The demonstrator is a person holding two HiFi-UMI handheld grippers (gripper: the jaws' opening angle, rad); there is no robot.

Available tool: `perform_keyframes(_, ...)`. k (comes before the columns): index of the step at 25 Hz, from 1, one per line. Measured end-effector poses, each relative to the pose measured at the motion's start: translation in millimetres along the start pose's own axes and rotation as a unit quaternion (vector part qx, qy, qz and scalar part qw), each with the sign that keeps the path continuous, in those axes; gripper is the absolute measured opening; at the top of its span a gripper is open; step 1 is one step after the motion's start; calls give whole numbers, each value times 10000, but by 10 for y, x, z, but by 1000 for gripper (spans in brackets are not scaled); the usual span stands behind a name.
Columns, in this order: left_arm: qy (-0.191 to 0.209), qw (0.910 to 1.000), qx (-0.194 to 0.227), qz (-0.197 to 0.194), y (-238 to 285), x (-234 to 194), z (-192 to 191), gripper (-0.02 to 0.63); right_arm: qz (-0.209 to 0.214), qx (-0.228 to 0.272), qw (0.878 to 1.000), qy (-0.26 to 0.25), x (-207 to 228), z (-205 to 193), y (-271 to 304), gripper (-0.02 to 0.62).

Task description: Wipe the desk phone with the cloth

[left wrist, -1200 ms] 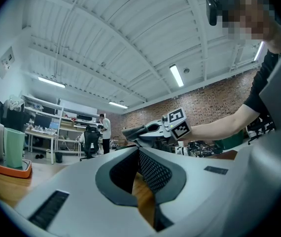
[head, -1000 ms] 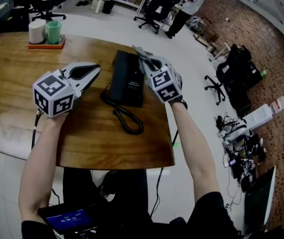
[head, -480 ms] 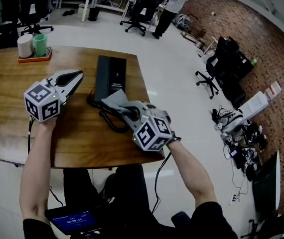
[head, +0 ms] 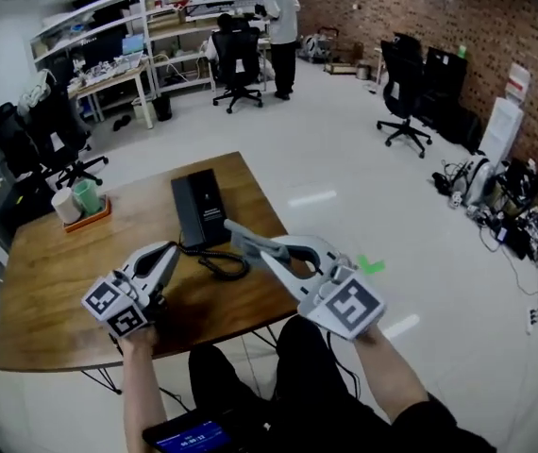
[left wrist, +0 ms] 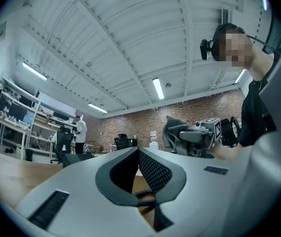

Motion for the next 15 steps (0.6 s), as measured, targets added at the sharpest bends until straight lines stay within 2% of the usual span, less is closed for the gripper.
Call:
perform_keyframes(5, -219, 9982, 513, -238, -67, 1141, 137, 0, -383, 775, 9959, 256, -110, 320, -645, 25)
perform_keyframes(9, -311, 9954, 872, -249, -246, 1768, 268, 0, -435, 1145, 9911, 513, -395, 457, -887, 25)
perform_keyframes(12, -169, 9940, 1059, -198, -334, 2160, 379, 0, -408, 1305, 9883, 680, -629, 498, -1087, 25)
perform_keyframes(15, 36, 9945, 1044, -113, -400, 2450, 403, 0, -381, 1406, 9864, 760, -790, 557, -1311, 25)
Point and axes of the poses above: the fingertips, and each gripper's own axes: y forward along the fingers, x to its right, z out of its top, the point moved 9 cm from there along -y, backward along the fingers, and after that the axes turned 2 degrees about z, right-handed, at the moved point
